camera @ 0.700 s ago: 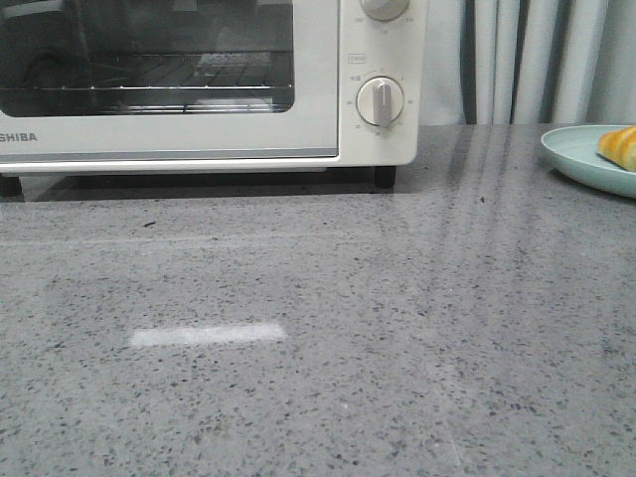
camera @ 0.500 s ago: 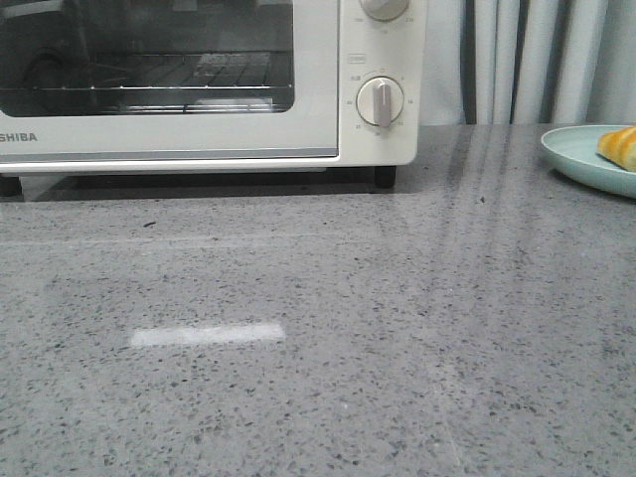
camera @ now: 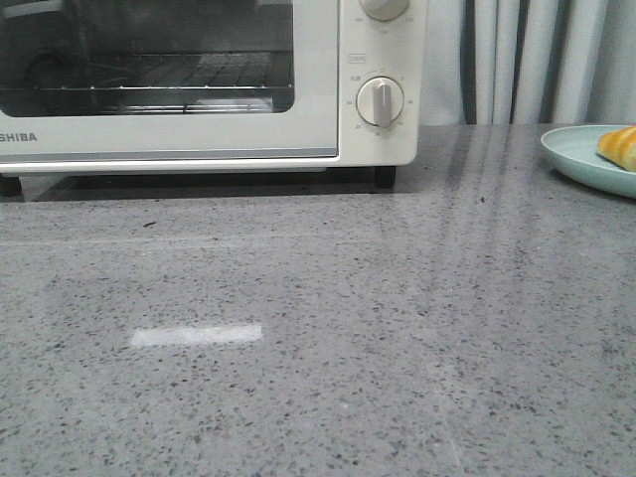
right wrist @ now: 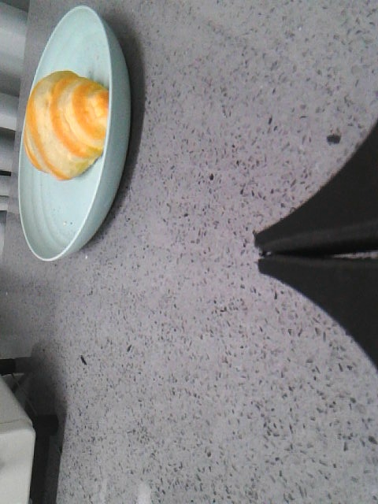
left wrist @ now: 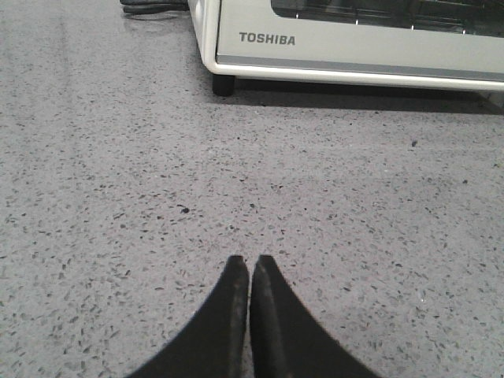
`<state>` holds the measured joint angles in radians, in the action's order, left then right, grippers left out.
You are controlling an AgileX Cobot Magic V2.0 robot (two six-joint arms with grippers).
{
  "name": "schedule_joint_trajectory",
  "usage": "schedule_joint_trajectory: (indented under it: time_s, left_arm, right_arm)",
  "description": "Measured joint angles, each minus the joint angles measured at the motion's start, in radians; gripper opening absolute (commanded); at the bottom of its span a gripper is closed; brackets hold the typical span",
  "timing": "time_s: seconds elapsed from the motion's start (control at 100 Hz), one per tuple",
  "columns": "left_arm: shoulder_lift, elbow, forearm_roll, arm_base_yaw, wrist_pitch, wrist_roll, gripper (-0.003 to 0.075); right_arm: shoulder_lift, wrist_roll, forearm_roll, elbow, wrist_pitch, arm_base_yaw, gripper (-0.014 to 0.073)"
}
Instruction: Put bread in oven
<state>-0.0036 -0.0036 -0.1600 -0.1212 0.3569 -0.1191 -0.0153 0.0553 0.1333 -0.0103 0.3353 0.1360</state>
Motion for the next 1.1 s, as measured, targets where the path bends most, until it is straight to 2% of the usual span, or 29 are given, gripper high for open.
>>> schedule_joint_trajectory:
  time_s: [0.19,0.28,0.34,0.44,0.52,0.67,0.77,0.82,0.88,0.97,1.1]
  left_arm:
    - [0.0,0.002,0.042,0.0,-0.013,-0.015,-0.0021]
    - [0.0,0.002,0.093,0.0,-0.06,-0.024,-0.0021]
    - [0.0,0.002,0.075,0.0,-0.112,-0.023,-0.0021]
    - [0.0,0.002,-0.067,0.0,-0.207,-0.017,-0.0021]
    - [0.0,0.002,-0.202,0.0,-0.268,-0.017,-0.0021]
    - [0.0,0.002,-0.403,0.0,-0.347,-0.017,-0.0021]
    - [0.0,0.002,-0.612,0.0,-0.393,-0.008,-0.0021]
    - [0.0,-0.001,-0.658,0.0,-0.404,-0.012,-0.0021]
    - [0.0,-0.023,-0.628,0.0,-0.371,-0.041,-0.0021]
    - [0.006,-0.112,-0.501,0.0,-0.259,-0.088,-0.0021]
    - [0.127,-0.273,-0.395,0.0,-0.185,-0.116,-0.0021]
  right_arm:
    - [0.0,0.0,0.009,0.0,-0.005,0.0,-0.0055]
    - [0.0,0.0,0.019,0.0,-0.039,0.0,-0.0055]
    - [0.0,0.0,0.019,0.0,-0.094,0.0,-0.0055]
    - [0.0,0.0,-0.027,0.0,-0.233,0.0,-0.0055]
    - [0.0,0.0,-0.111,0.0,-0.326,0.0,-0.0055]
    - [0.0,0.0,-0.213,0.0,-0.341,0.0,-0.0055]
    - [0.0,0.0,-0.323,0.0,-0.356,0.0,-0.0055]
    - [0.0,0.0,-0.37,0.0,-0.365,0.0,-0.0055]
    - [0.0,0.002,-0.399,0.012,-0.365,0.0,-0.0055]
    - [0.0,0.002,-0.401,0.078,-0.329,0.0,-0.0055]
    - [0.065,0.002,-0.303,0.216,-0.235,0.0,-0.0055]
